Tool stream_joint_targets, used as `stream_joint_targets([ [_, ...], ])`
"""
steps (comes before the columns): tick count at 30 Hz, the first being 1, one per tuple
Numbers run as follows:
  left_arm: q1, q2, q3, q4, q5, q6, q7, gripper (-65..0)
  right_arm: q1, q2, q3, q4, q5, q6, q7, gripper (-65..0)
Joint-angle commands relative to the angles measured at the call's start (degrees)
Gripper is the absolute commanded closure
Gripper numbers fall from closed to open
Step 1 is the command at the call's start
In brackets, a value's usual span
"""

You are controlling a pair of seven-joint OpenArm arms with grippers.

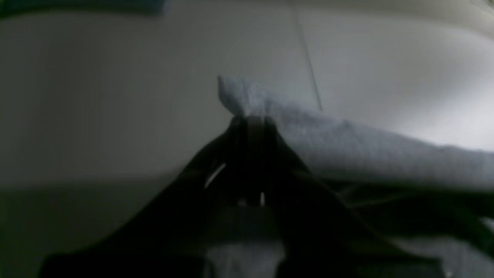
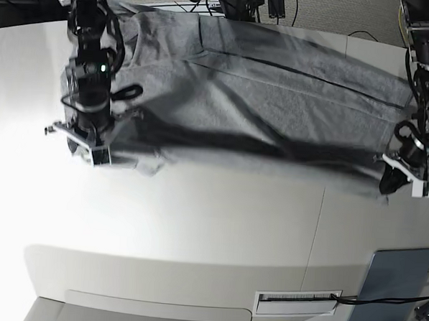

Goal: Fold the T-shirt properly
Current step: 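Carry the hem corners over the shirt toward the shoulder edge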

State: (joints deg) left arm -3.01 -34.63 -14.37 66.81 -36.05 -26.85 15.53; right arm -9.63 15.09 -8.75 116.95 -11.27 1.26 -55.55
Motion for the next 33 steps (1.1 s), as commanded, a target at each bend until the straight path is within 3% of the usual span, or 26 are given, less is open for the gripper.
stream_joint_targets([
  [1,-0.4,-1.4,-0.5,1.1,-0.8,-0.3,-1.4,0.0,-0.6,0.5,0.2,2.2,-1.2,-0.3,0.9,0.0],
  [10,5.0,-1.4,-1.0,3.2,-0.8,-0.2,-1.4,0.0,-11.3,0.4,0.2,10.0,-5.8,-1.5,-1.2,0.0],
  [17,9.2,-1.4,-5.5,6.3,-0.8,-0.2,-1.3,0.0,-19.5,-0.4,0.2,16.2,-7.3,-2.8,-1.9,0.0],
  [33,12.7,-1.4,-7.6,7.0,2.6,-0.7,0.2,0.0,-30.4,-1.3,0.2,18.1,-8.0,-2.9,-3.2,0.0],
])
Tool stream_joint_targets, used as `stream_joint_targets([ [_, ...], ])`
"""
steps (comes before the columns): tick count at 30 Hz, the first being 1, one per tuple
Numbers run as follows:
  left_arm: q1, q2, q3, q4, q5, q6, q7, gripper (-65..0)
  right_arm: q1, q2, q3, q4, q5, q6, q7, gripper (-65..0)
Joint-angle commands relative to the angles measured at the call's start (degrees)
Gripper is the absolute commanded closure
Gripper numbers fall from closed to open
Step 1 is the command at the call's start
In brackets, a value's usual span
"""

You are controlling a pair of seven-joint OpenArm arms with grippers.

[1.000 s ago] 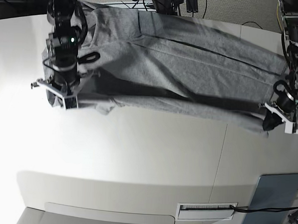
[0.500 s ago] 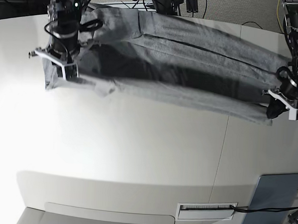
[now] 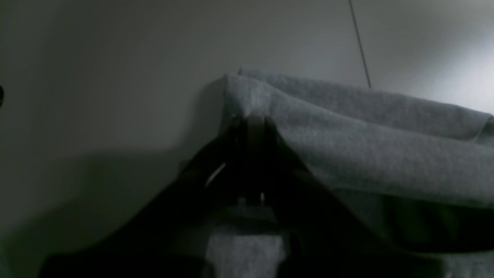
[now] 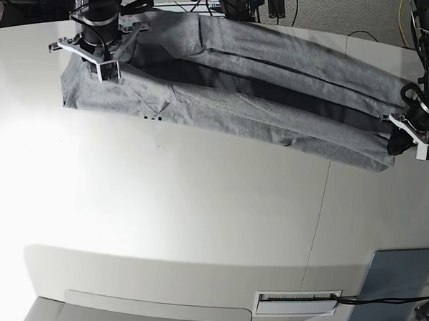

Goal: Fold the T-shirt properly
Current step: 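Carry the hem corners over the shirt toward the shoulder edge, then lower the hem onto the shoulder edge and open both grippers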

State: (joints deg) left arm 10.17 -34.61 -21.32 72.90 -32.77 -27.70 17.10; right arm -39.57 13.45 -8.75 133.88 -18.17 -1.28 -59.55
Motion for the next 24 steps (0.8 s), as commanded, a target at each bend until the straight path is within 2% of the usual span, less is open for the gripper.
stream_joint_targets([
  [1,-0.5,-1.4,-0.6,0.9,-0.6,0.2,-1.4,0.0,-0.5,0.3,0.2,1.1,-1.2,-0.3,0.8,0.0],
  [13,-0.5,-1.5,-0.6,0.9,2.4,0.2,1.7,0.0,-0.6,0.4,0.2,1.1,-1.2,-0.3,0.4,0.0],
  [23,-0.5,-2.5,-0.6,0.9,2.8,-0.9,5.2,0.0,-0.6,0.4,0.2,1.1,-1.1,-0.3,-3.1,0.0],
  [24,-0.5,-2.7,-0.6,0.9,2.8,-0.9,5.5,0.0,-0.6,0.4,0.2,1.1,-0.8,-0.3,-3.3,-2.2],
])
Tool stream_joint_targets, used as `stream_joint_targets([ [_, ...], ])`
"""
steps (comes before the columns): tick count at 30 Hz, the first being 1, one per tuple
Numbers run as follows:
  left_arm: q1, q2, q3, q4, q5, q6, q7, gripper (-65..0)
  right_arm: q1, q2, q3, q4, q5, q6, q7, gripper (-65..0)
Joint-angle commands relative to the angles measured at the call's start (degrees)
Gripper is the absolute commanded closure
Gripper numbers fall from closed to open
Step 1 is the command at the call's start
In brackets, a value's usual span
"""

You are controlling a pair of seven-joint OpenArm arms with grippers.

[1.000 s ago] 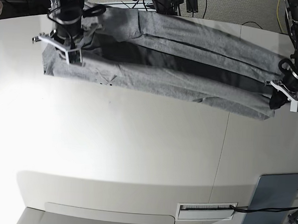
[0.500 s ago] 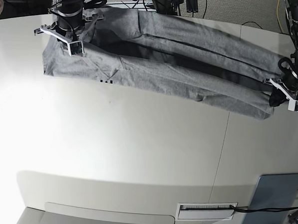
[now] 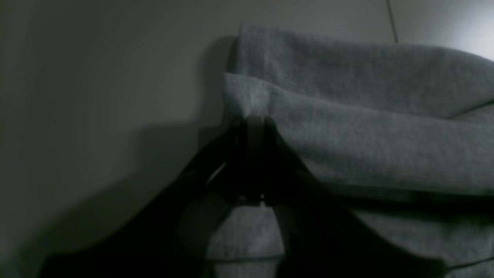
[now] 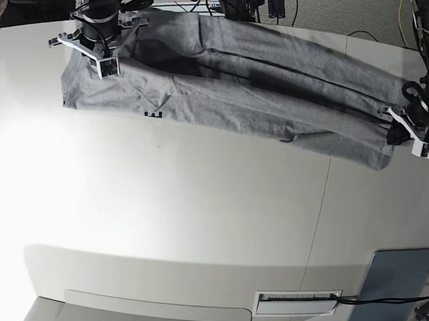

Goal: Fold the T-shirt properly
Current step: 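Lower the hem onto the shoulder edge and open both grippers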

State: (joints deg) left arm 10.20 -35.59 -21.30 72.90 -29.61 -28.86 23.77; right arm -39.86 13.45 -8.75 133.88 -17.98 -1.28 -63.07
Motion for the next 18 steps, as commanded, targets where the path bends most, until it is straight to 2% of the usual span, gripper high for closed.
stream_joint_targets([
  [1,-0.5,-2.0,-0.7,0.9,-0.4,0.3,-0.8,0.0,-0.3,0.4,0.2,1.1,-0.8,-0.3,0.2,-7.1],
  [4,-0.5,-3.0,-0.7,0.9,-0.4,0.2,0.1,0.0,-0.3,0.4,0.2,1.1,0.6,-0.2,0.6,-18.1],
  [7,-0.5,-4.2,-0.7,0.9,-1.1,0.3,0.9,-20.9,-0.3,0.4,0.2,1.1,0.6,-0.2,0.7,-19.2],
  [9,-0.5,-5.0,-0.7,0.9,-3.1,0.3,1.3,-28.9,-0.1,0.4,0.2,1.1,0.6,-0.2,0.7,-19.2],
  [14,-0.5,-6.5,-0.7,0.9,-6.9,0.3,1.4,-29.5,0.7,0.4,0.2,1.1,1.2,-0.3,1.2,-19.2],
  [18,-0.5,-6.4,-0.6,0.9,-6.9,0.3,4.6,-29.5,1.7,0.4,0.2,1.1,7.0,-0.7,2.3,-19.1],
])
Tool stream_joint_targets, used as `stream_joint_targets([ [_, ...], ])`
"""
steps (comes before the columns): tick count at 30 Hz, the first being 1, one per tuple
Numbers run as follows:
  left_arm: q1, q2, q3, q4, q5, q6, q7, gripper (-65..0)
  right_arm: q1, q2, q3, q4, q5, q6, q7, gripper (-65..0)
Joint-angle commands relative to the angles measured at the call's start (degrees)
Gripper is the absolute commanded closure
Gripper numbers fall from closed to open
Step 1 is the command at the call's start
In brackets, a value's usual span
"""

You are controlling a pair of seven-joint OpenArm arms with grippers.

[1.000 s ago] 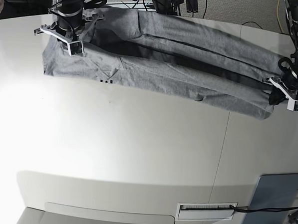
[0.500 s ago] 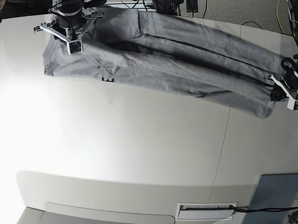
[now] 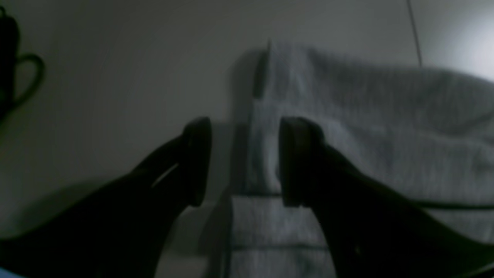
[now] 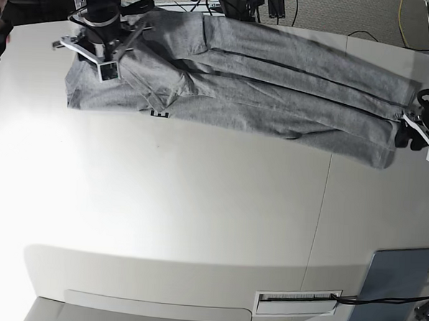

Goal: Fold the T-shirt properly
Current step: 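Lower the hem onto the shoulder edge and open both grippers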

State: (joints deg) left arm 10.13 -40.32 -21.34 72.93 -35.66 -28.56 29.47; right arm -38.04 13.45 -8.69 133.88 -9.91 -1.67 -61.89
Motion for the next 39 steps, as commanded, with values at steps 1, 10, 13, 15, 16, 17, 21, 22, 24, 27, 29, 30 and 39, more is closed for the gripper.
stream_joint_targets([
  [1,-0.5,-1.7,-0.6,0.9,-0.8,0.0,0.0,-29.5,0.1,0.4,0.2,1.1,-0.2,-0.3,1.1,-19.1],
  [10,-0.3,-1.6,-0.6,0.6,-4.9,0.0,4.6,-29.5,1.1,0.4,0.2,1.1,0.0,-0.3,1.0,-19.1],
  [13,-0.3,-1.4,-0.6,0.5,-8.2,-1.6,7.4,-29.5,1.1,0.5,0.2,1.1,0.0,-0.3,1.0,-19.1],
  [15,-0.3,-1.1,-0.6,-0.1,-7.9,-1.5,8.0,-29.5,1.1,0.5,0.2,1.1,0.0,-0.3,1.0,-19.1],
  [16,-0.3,-1.1,-0.6,-0.7,-7.3,-1.5,7.7,-29.6,1.1,0.5,0.2,1.1,0.0,-0.3,1.0,-19.1],
  [17,-0.3,-1.1,-0.6,-1.4,-6.2,-1.4,6.7,-29.7,1.1,0.5,0.2,1.1,0.0,-0.3,1.0,-19.1],
  [21,-0.3,-1.1,-0.6,-4.2,-2.0,-0.9,1.4,-29.7,1.0,0.5,0.2,1.1,0.0,-0.3,1.0,-19.1],
  [22,-0.3,-1.0,-0.6,-4.7,-2.1,-1.0,1.4,-29.7,1.0,0.5,0.2,1.1,0.0,-0.3,1.0,-19.1],
  [24,-0.3,-0.6,-0.6,-5.4,-2.1,-1.0,1.4,-29.7,1.1,0.5,0.2,1.1,0.0,-0.3,1.0,-19.1],
  [27,-0.3,0.1,-0.6,-7.5,-2.9,-1.2,0.5,-29.7,1.1,0.5,0.2,1.1,0.0,-0.3,1.0,-19.1],
  [29,-0.3,0.5,-0.6,-9.3,-5.4,-3.3,0.5,-29.7,1.1,0.5,0.2,1.1,0.0,-0.3,1.1,-19.1],
  [30,-0.3,0.6,-0.6,-10.2,-7.0,-5.2,0.7,-29.6,1.1,0.5,0.2,1.1,0.0,-0.3,1.1,-19.1],
  [39,-0.3,1.6,-0.6,-11.9,-11.1,-10.9,2.7,0.0,1.1,0.5,0.2,1.1,0.0,-0.3,1.4,-19.1],
])
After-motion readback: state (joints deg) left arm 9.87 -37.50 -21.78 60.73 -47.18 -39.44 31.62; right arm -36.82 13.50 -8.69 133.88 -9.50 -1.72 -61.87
